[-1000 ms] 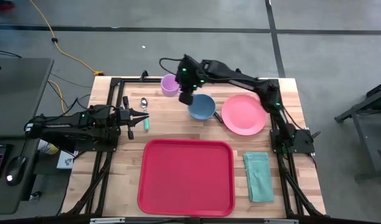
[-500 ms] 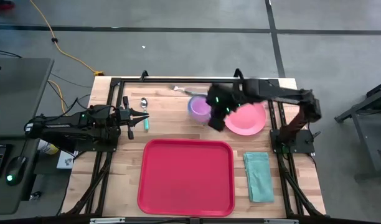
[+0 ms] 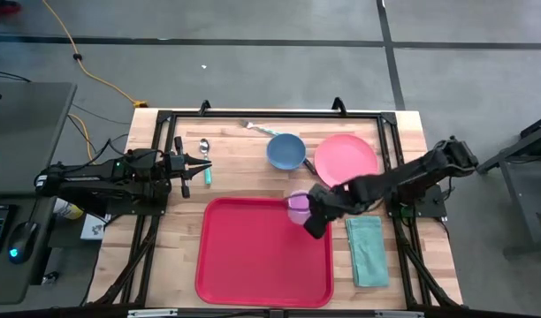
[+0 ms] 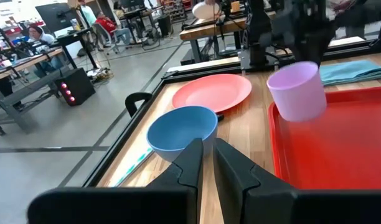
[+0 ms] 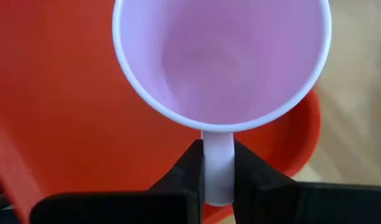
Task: Set up tray
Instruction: Put the purple mug to the top right of the red serving tray
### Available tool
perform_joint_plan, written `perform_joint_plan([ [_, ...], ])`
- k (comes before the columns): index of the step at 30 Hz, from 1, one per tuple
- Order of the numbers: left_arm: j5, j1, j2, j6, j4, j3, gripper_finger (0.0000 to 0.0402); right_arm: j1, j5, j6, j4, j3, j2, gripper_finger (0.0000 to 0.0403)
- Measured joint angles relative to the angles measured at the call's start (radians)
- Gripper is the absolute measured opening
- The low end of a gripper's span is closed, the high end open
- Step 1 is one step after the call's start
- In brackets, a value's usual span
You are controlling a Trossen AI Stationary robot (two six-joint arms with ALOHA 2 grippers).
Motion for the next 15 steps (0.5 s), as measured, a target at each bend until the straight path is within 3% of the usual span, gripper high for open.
perform_joint_plan([
  [5,0.0,0.0,0.0,0.0,0.0,0.0,0.0067,0.036,-0.003,0.092,0.039,-0.076,0.0,0.0027],
  [15,0.0,0.0,0.0,0.0,0.0,0.0,0.0067,0.037,-0.05,0.041,0.048,-0.077,0.0,0.0027],
])
